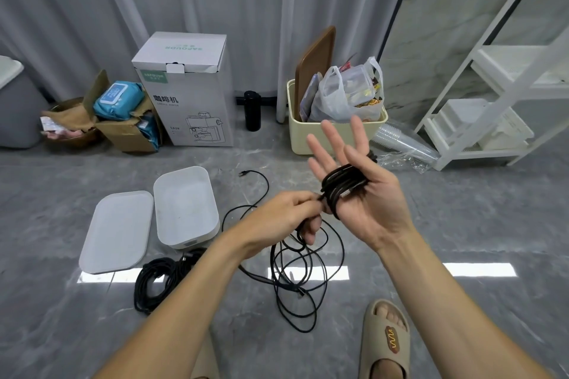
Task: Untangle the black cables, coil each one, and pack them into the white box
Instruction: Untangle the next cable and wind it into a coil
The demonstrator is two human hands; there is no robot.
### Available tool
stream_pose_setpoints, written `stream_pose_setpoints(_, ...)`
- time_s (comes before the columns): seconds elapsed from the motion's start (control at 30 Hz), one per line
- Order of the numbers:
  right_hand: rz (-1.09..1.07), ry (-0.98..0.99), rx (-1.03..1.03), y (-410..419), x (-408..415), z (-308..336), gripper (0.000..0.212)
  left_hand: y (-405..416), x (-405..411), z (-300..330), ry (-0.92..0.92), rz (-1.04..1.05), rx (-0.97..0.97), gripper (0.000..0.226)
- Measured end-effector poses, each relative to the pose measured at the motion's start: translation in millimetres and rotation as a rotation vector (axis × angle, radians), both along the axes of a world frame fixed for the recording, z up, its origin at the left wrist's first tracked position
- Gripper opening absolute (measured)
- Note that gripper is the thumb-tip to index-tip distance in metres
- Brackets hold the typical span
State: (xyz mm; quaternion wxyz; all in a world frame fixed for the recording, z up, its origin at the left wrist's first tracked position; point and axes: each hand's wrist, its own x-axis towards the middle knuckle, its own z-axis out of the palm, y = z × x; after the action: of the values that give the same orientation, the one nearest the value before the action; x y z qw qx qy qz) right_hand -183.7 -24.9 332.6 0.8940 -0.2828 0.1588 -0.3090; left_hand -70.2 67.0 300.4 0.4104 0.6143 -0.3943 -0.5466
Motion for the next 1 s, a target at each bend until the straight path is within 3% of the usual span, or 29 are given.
stream_pose_setpoints(0.2,-0.105,0.269,-0.269,-15,-6,-9,0.061,9,13,3,-0.068,-0.065,0.019,0.016)
stream_pose_setpoints(0.33,-0.005,0.768,-0.908,-10,-8,-23,0.061,9,13,4,-0.17,-0.104,0.05,0.014)
stream_pose_setpoints(0.43,0.176,0.993,-1.111,-8,-12,-32,0.062,10,17,6,-0.321,-0.113,0.015,0.015)
stream_pose_setpoints(0.53,0.436,1.059,-1.025,-10,-16,-30,0.055,11,24,10,-0.32,-0.089,-0.029,0.011)
stream_pose_setpoints(0.67,0.654,0.978,-0.857,-9,-17,-18,0.03,14,32,15,-0.269,-0.021,-0.078,0.013)
stream_pose_setpoints(0.77,0.683,0.812,-0.662,-9,-19,-10,0.041,17,37,18,-0.235,-0.008,-0.091,0.009)
stream_pose_setpoints(0.87,0.7,0.732,-0.607,-10,-19,-3,0.043,20,43,18,-0.232,-0.021,-0.081,0.011)
stream_pose_setpoints(1.0,0.676,0.624,-0.561,-10,-18,-2,0.031,20,48,16,-0.163,-0.053,-0.114,0.018)
